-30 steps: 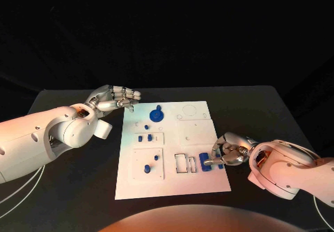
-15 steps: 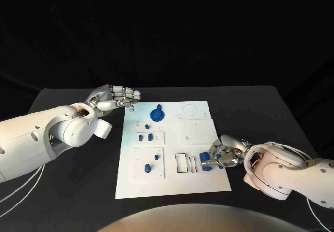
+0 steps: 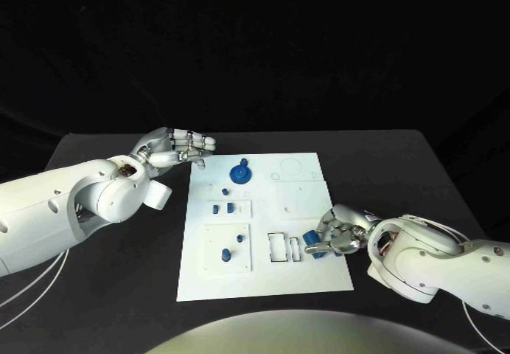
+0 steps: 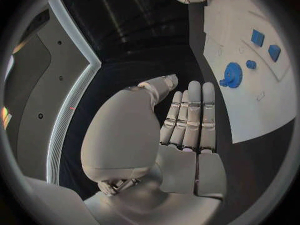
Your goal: Assemble the parts on the task board
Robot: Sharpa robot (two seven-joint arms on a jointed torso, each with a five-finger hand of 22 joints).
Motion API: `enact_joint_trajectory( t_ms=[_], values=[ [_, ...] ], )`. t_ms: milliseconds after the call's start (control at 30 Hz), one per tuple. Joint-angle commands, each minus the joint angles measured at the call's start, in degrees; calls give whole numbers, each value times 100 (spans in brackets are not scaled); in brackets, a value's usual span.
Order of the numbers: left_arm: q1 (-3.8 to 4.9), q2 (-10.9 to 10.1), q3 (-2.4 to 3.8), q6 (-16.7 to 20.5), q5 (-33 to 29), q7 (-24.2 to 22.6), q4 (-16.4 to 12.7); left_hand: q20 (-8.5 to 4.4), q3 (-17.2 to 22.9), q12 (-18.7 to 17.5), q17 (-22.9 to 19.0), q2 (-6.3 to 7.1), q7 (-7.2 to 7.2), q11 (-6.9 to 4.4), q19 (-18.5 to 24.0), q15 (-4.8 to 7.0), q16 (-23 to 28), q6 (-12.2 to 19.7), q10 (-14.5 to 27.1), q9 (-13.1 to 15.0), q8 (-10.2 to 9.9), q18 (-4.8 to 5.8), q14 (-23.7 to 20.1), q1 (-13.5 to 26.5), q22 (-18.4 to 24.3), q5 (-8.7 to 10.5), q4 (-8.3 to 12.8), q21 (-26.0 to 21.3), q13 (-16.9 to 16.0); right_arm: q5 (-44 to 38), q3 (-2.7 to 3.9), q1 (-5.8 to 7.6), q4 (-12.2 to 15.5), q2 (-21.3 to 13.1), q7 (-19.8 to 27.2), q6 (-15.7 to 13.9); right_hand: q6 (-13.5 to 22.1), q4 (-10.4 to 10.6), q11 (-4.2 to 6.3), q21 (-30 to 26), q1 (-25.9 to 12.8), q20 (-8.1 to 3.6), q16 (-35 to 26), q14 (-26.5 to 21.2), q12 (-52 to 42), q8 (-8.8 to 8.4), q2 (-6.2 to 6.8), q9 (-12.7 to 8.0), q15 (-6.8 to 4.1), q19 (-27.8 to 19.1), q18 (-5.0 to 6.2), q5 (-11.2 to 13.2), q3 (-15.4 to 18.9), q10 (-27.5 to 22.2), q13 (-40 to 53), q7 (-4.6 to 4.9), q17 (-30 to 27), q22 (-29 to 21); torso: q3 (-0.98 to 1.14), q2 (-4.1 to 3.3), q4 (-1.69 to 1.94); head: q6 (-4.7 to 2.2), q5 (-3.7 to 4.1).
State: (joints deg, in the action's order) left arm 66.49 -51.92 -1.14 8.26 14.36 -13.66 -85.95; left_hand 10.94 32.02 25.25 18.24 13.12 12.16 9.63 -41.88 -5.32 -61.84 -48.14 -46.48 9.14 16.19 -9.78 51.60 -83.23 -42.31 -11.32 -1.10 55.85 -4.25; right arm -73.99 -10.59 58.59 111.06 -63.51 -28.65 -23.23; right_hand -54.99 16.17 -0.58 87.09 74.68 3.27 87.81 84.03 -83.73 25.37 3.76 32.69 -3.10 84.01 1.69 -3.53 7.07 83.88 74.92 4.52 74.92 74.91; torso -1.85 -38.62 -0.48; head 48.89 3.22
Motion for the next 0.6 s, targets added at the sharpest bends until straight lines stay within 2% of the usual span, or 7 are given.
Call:
enact_joint_trajectory(
  t_ms=[33,167,233,433,600],
  values=[
    [3,5,4,-85,-36,-26,-19,0,-27,16,-5,-65,31,-12,48,-1,15,8,37,-7,19,-68,-51,14,6,-26,-4,-39,5,-46,-48,-61,-45,16,-211,112,-69,-31,58,26,303,-50,26,459,-10,23,-182,-13,-46,500,-110,-26,-123,240,960,-27,818,1433,0,1,-2,8,-6],
    [3,3,4,-85,-36,-25,-19,0,-27,16,-5,-65,31,-12,48,-1,15,8,37,-7,19,-68,-51,14,6,-26,-4,-39,5,74,-47,-63,-30,10,-225,-7,-152,-77,110,55,669,-92,28,461,-26,-26,-308,-64,-93,511,-117,-34,-393,261,985,-83,832,1441,2,1,0,-1,-9],
    [3,3,4,-83,-36,-25,-19,0,-27,16,-5,-65,31,-12,48,-1,15,8,37,-7,19,-68,-51,14,6,-26,-4,-39,5,208,-47,-62,-6,-9,-226,-94,-225,-63,140,67,800,-115,31,464,-49,-44,-323,-91,-117,515,-119,-38,-567,281,1011,-117,846,1444,0,1,-1,-2,-10],
    [3,11,4,-75,-36,-23,-15,0,-28,21,-6,-68,31,-12,49,-1,15,6,42,-7,22,-68,-54,11,8,-28,0,-42,5,818,-45,9,69,-67,-189,-273,-288,-31,165,112,841,-134,37,468,-58,-47,-326,-100,-138,532,-129,-37,-688,296,1022,-143,868,1457,-3,9,-2,-10,-15],
    [3,19,4,-64,-36,-21,-10,0,-28,21,-6,-68,31,-12,49,-1,15,6,42,-7,22,-68,-54,11,8,-28,0,-42,5,1544,-44,187,153,-105,-93,-426,-335,27,178,156,765,-148,43,474,-44,-44,-321,-99,-151,549,-139,-32,-744,299,1012,-155,892,1470,-10,14,-10,-28,-25]
  ],
)
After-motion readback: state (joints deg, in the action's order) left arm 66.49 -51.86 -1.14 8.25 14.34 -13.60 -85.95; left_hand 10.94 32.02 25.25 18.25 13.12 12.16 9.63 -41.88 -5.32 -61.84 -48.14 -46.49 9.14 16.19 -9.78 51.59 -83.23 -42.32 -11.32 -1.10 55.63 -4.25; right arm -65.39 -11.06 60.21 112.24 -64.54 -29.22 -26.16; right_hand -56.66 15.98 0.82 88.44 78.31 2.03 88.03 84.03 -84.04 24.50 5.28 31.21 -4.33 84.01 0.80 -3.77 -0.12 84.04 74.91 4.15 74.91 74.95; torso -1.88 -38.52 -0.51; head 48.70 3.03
